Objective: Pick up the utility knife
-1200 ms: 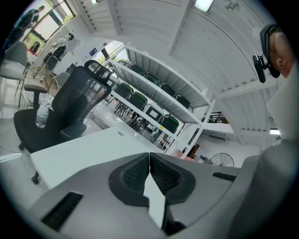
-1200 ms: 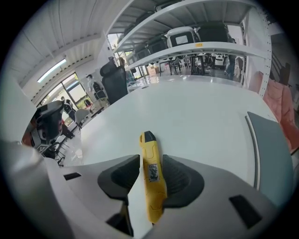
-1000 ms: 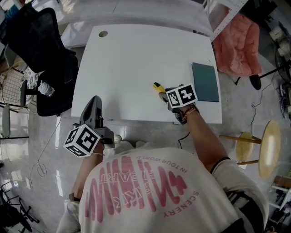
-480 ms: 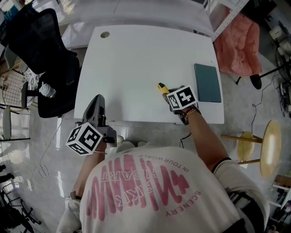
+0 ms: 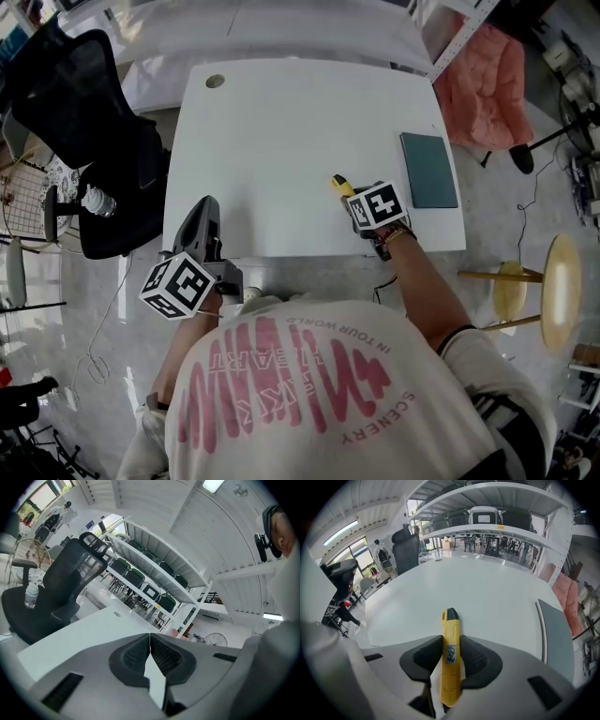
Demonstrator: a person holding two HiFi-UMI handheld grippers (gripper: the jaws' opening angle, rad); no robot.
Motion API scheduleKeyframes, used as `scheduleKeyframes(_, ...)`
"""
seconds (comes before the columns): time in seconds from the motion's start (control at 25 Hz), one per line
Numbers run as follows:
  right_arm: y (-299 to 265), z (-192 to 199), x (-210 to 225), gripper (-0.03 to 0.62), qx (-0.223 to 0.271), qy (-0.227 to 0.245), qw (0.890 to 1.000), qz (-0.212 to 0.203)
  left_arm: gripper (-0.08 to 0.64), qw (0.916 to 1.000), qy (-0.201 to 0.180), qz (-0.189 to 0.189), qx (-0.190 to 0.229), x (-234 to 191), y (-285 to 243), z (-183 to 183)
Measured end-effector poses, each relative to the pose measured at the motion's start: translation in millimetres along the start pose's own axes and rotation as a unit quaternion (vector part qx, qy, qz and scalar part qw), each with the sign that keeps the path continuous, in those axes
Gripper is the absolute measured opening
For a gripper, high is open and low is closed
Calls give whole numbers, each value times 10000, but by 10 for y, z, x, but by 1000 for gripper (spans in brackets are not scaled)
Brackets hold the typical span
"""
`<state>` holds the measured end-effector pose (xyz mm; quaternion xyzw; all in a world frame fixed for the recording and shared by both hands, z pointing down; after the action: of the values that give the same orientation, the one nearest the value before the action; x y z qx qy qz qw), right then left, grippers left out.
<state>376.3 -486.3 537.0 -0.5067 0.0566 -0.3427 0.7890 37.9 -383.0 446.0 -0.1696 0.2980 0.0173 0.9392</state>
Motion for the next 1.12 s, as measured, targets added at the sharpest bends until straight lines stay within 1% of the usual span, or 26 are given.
scheduleKeyframes(0.28, -8, -41, -131, 137, 153, -498, 9981, 329, 25, 9998, -56, 166, -131, -197, -1, -310)
scheduleKeyframes(0.44, 2, -60, -176, 135, 536, -1044, 9922, 413, 25, 9993, -137, 288, -170, -267, -16, -530)
scheduleKeyframes(0.52, 0, -75, -201, 135, 632, -1194, 9896, 487, 25, 9990, -172, 360, -191, -288, -28, -612)
scheduleKeyframes(0.64, -12, -103, -250, 135, 578, -1294, 9878, 651, 25, 9984, -203, 458, -250, -316, -47, -682)
scheduleKeyframes(0.76, -14, -138, -290, 135, 598, -1493, 9836, 811, 25, 9977, -226, 543, -341, -347, -102, -747)
scheduleKeyframes(1.0, 77, -99, -312, 133, 900, -1870, 9728, 1028, 25, 9958, -299, 685, -527, -362, -157, -798)
scheduleKeyframes(1.12, 134, -73, -359, 132, 1107, -2044, 9669, 1052, 25, 9944, -347, 781, -621, -381, -189, -808)
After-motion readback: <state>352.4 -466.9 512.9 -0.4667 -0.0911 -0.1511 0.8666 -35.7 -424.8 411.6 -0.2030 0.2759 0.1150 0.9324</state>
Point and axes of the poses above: the fingertips, and each gripper's own axes: y backward along the fingers, x to its right, z out of its underside, the point moved 9 cm from there along y, backward along the fingers, and after that the axes turned 14 degrees about -z, right-handed, at the moved point
